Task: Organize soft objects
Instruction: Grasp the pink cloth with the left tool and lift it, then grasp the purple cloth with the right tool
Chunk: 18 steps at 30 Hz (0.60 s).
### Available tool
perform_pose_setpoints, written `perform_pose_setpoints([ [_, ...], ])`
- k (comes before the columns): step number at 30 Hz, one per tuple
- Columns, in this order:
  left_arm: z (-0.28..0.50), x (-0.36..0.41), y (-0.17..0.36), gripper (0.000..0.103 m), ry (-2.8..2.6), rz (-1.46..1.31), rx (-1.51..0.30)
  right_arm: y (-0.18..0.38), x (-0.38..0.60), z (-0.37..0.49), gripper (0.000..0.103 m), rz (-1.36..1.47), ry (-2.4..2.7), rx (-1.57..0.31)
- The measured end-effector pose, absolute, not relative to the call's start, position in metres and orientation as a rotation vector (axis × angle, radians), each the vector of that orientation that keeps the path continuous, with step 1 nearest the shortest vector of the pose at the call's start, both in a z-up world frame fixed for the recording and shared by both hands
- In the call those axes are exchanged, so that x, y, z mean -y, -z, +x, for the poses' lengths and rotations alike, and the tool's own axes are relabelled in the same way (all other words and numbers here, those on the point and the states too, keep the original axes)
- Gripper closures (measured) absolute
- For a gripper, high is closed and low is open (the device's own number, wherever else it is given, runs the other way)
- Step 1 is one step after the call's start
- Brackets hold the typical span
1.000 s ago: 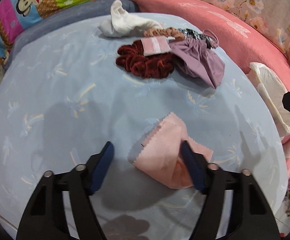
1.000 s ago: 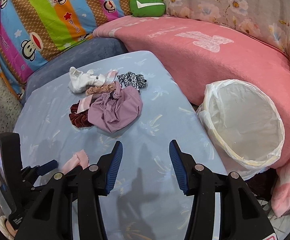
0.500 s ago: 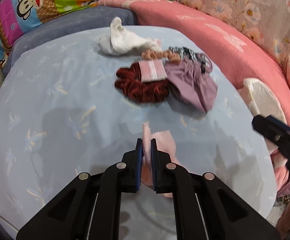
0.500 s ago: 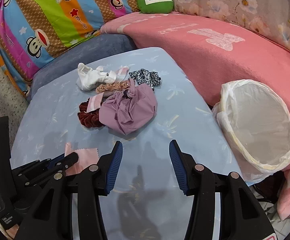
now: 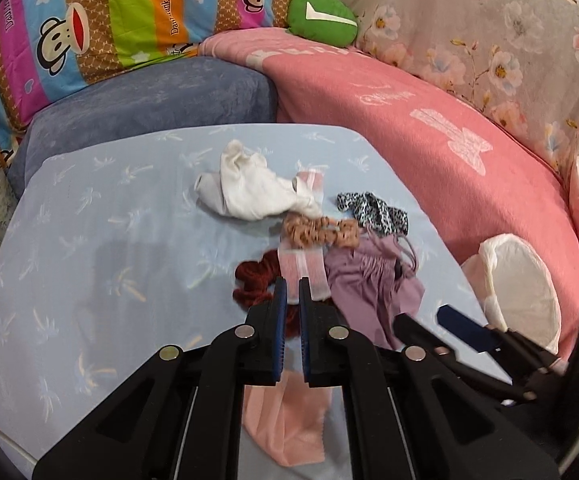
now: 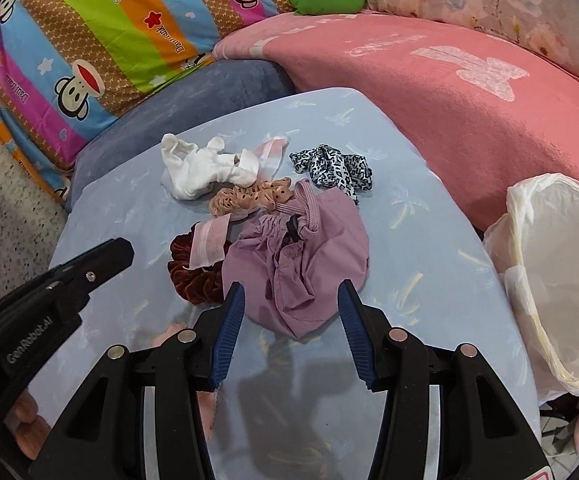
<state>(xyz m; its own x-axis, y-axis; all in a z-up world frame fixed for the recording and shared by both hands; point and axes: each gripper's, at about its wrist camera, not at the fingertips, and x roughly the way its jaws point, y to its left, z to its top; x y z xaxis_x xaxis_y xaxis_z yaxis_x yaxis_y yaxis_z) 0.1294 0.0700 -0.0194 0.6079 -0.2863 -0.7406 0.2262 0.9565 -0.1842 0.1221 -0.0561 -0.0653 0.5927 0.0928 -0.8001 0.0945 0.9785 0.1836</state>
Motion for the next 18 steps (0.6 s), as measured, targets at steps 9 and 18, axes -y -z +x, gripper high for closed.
perform_pose_setpoints([
  [9, 0.133, -0.080, 0.034, 0.089, 0.309, -0.049, -0.930, 0.094, 0.060, 0.133, 0.101, 0.220, 0.022, -0.998],
  [18, 0.107, -0.094, 0.076, 0.033, 0.282, -0.068, -1.026, 0.065, 0.071, 0.102, 0.101, 0.238, 0.028, -0.917],
])
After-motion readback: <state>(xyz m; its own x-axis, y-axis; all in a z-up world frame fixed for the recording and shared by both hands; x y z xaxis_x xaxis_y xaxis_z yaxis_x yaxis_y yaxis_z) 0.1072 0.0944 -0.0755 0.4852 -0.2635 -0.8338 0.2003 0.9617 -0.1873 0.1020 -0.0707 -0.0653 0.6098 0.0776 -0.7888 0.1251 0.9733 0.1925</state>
